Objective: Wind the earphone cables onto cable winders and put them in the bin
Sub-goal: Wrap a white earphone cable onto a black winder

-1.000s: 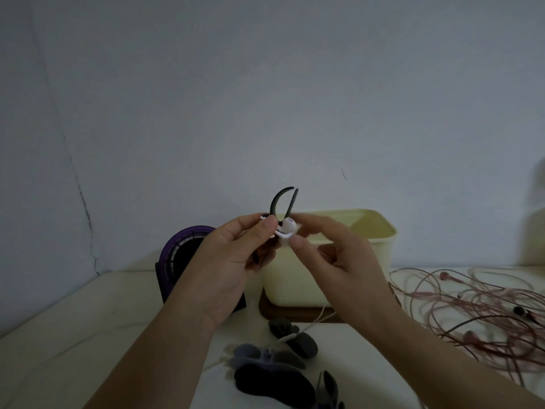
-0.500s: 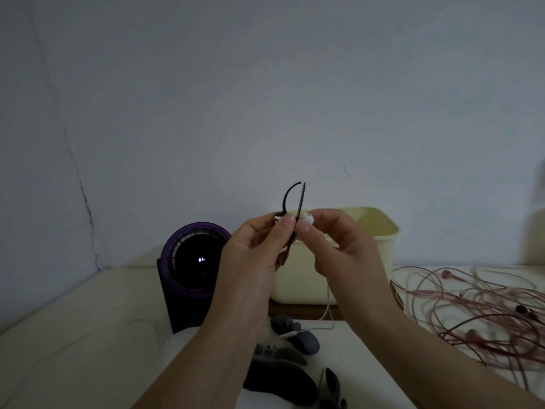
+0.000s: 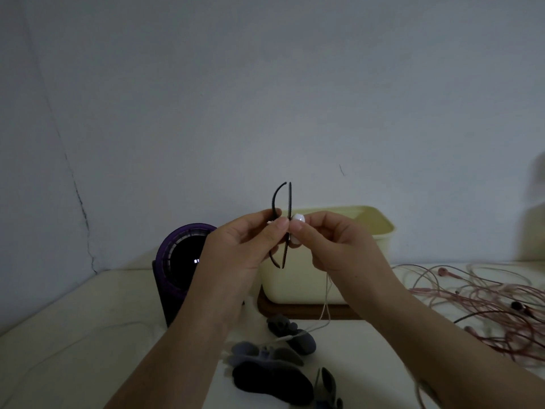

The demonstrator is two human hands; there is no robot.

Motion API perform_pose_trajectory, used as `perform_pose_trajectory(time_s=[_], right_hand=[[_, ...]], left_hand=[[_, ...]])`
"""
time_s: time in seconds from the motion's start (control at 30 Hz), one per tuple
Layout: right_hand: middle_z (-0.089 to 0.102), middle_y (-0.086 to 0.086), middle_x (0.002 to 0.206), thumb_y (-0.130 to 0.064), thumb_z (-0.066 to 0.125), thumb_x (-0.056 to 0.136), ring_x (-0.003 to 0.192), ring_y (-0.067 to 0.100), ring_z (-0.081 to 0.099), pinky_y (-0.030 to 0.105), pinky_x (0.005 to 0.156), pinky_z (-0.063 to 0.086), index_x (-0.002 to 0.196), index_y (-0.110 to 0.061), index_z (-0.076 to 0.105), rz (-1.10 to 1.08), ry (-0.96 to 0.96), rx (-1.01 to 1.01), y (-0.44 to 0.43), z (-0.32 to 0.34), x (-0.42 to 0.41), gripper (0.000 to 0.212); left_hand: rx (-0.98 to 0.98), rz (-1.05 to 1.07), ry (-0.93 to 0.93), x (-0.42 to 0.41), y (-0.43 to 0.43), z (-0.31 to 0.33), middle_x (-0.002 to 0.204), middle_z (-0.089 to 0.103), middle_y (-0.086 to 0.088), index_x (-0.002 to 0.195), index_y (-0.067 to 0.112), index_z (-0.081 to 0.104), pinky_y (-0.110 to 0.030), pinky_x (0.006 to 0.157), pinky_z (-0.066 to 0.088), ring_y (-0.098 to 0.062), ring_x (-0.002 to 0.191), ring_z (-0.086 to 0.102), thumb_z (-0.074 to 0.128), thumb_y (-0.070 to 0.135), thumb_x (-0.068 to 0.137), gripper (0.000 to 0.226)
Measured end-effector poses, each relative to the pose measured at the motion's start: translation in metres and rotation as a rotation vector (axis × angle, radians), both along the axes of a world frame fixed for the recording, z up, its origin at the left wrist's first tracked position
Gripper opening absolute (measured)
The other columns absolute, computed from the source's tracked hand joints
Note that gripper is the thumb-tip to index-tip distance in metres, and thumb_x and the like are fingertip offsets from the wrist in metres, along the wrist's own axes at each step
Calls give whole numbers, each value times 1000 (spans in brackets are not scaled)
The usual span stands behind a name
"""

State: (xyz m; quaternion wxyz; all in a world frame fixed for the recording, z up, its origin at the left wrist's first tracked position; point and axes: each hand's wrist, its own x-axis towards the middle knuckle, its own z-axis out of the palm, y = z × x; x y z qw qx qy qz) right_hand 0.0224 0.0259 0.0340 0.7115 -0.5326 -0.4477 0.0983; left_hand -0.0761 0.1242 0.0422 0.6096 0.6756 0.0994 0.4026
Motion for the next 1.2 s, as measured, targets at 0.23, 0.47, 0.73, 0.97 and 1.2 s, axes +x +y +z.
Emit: perform_pose_trajectory(time_s=[0.23, 0.47, 0.73, 0.97, 1.2], right_hand=[[65, -8, 66, -41, 56, 77, 46, 0, 42, 11, 48, 35, 92, -15, 70, 79, -40, -31, -7, 4, 7, 33], [61, -13, 65, -29, 54, 95, 56, 4, 53, 15, 54, 40, 86, -24, 72, -214, -582, -238, 8, -25, 4, 20], [65, -2, 83, -34, 40, 100, 74, 16, 57, 37, 73, 48, 96, -17, 67, -281, -967, -487, -4, -2, -13, 32], [59, -7, 61, -45, 46, 88, 59, 7, 53, 21, 55, 44, 78, -29, 68, -369, -944, -440, -30, 31, -5, 29], [48, -40, 50, -31, 64, 85, 54, -13, 50, 4, 53, 36, 69, -34, 59, -374, -853, -314, -52, 49, 13, 16]], left_hand=[[35, -21, 11, -7, 7, 7, 94, 76, -5, 97, 16, 73, -33, 85, 54, -16, 87, 71, 70, 35, 59, 43], [-101, -107, -48, -9, 9, 5, 100, 76, 0, 90, 20, 79, -27, 92, 46, -10, 99, 65, 61, 35, 71, 30], [-183, 1, 26, -3, 18, -4, 107, 74, -5, 102, 18, 76, -23, 83, 40, -7, 91, 59, 65, 39, 67, 43], [-9, 92, 123, 7, 10, -13, 79, 75, 11, 89, 26, 74, -17, 75, 47, 1, 76, 67, 70, 23, 82, 8], [152, -44, 187, 6, -7, -10, 79, 75, 15, 86, 27, 69, -16, 77, 49, 2, 79, 68, 72, 42, 54, 35]])
